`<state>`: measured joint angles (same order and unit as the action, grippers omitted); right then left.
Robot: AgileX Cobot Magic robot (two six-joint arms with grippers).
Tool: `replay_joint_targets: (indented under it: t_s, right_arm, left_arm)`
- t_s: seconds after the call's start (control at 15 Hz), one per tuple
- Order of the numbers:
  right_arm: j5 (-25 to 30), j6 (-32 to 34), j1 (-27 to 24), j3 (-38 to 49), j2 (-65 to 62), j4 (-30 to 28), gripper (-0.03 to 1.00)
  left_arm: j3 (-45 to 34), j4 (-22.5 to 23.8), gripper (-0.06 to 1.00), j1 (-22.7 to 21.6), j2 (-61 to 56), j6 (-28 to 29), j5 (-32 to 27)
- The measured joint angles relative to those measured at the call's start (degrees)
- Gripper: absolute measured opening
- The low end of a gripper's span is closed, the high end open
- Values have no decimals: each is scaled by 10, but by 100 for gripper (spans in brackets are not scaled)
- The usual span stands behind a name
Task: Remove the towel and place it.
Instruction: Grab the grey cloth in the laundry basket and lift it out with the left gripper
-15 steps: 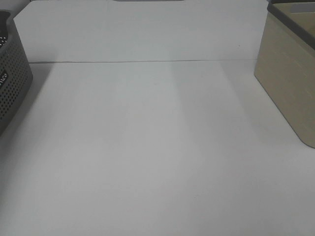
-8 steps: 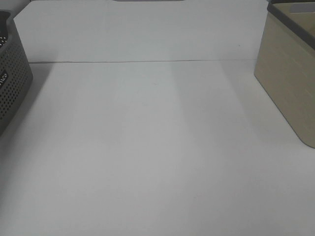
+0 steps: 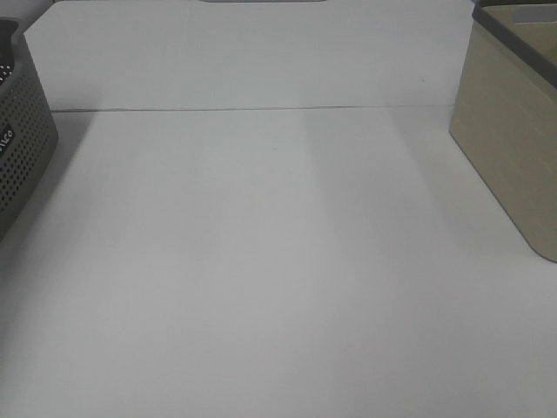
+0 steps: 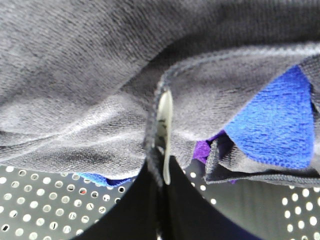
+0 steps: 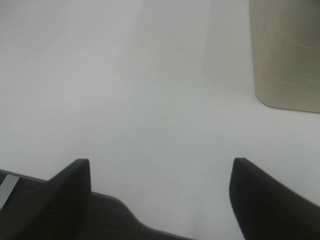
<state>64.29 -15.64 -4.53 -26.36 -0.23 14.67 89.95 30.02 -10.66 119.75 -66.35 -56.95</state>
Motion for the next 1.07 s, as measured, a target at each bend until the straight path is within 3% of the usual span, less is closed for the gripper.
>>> replay_joint_targets:
  t_s: [0.47,0.67,0.8,1.07]
  right_arm:
    - [0,0,0,0,0,0,76]
    - [0,0,0,0,0,0,76]
    - [0,0,0,0,0,0,76]
    - [0,0,0,0,0,0,76]
  left_arm:
    - [19,-5,0,1,-52,148,4]
    - [28,-68,0,5,-129,201,1]
    - [28,-134,0,7,-190,209,-4]
    - [28,-215,0,7,-290,209,-17]
